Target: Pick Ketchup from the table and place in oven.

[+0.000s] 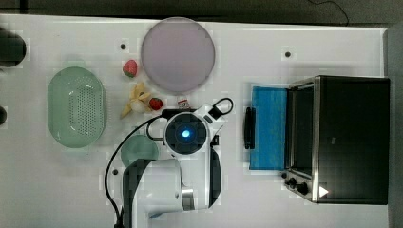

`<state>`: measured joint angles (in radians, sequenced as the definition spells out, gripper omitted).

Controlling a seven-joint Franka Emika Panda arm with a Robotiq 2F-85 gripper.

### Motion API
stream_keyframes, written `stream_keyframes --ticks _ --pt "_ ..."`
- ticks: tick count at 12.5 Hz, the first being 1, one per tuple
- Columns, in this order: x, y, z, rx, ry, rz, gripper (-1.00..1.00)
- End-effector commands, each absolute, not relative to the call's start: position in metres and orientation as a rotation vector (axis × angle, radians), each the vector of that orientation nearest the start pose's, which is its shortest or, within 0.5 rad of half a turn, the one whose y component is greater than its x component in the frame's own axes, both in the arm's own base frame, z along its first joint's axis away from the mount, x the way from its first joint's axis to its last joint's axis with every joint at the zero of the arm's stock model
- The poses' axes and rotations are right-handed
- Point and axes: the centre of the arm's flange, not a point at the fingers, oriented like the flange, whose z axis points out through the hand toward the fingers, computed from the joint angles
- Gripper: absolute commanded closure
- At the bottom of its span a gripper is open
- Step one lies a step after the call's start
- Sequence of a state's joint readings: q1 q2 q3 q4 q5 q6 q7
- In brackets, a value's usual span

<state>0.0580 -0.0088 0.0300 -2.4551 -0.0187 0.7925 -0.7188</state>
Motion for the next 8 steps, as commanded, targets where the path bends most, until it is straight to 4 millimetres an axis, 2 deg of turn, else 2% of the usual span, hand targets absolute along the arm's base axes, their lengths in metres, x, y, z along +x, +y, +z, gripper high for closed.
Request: stream_keyframes --ticks 1,5,8 --pt "0.478 0.038 0.266 -3.145 -0.269 0.095 -1.0" --pt "0.483 0.041 0.205 -3.137 -0.273 0.043 -1.0" --pt "0.478 0.042 0.172 -3.133 -0.276 0.07 -1.0"
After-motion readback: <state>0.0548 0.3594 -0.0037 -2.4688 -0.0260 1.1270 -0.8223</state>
